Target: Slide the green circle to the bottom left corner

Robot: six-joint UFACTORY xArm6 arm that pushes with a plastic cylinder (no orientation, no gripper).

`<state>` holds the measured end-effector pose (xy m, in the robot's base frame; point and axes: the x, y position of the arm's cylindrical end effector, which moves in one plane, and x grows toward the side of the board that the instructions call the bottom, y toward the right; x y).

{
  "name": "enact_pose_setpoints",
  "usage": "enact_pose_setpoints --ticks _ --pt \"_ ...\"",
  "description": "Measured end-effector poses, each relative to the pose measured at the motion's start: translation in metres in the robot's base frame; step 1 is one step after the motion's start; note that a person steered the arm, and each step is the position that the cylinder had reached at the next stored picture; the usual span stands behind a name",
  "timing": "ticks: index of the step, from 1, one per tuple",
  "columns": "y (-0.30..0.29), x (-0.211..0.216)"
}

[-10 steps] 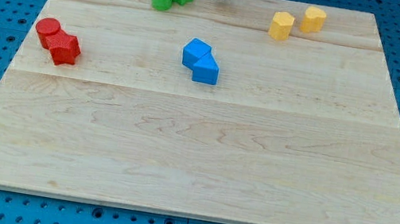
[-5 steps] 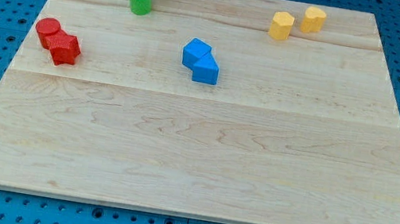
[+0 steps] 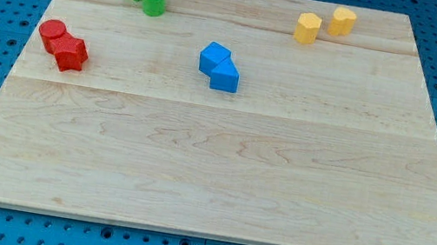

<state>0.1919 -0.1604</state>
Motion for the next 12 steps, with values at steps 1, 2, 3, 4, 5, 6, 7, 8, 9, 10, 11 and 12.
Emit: enact_pose_setpoints --ticks 1,2,3,4,5,6,7,8,9,10,11,12 --pt "-0.033 0.000" --pt "-0.051 0.000" --pt "-0.065 0.004" --pt "-0.076 0.005" --pt "-0.039 0.025" --pt "0.038 0.043" --pt "0.061 0.044" --pt "0.094 0.052" --pt "0.124 0.067" --pt "0.132 0.094" --pt "0.114 0.117" --pt "0.103 0.111"
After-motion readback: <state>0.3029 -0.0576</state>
